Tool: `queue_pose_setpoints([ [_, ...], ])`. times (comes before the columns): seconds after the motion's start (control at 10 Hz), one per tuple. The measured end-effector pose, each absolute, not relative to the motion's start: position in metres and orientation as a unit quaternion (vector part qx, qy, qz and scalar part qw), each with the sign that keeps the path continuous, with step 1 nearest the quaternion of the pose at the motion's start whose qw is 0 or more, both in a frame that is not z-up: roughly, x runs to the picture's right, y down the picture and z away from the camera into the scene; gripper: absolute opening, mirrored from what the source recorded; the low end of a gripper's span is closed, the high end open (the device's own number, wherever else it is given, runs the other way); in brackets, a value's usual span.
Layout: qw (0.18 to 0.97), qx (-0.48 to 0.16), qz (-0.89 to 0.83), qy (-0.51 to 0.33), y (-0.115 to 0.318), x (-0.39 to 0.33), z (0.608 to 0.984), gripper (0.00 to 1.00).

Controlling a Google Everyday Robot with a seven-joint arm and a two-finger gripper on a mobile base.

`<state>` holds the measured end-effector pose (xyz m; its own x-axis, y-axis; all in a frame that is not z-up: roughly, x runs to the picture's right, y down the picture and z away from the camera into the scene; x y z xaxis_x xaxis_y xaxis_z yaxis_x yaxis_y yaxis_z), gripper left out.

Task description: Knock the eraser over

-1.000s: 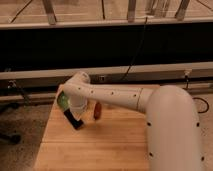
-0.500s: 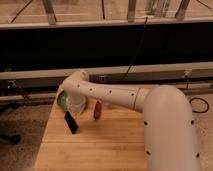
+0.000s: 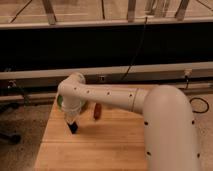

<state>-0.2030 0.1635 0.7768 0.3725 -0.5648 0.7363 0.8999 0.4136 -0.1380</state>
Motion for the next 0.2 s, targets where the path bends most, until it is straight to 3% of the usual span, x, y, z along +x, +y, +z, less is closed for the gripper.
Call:
queue_pose_setpoints([
  [0.2,0.778,-0.277,-0.47,-0.312,0.1676,-0.2029,0.7715,0.0],
])
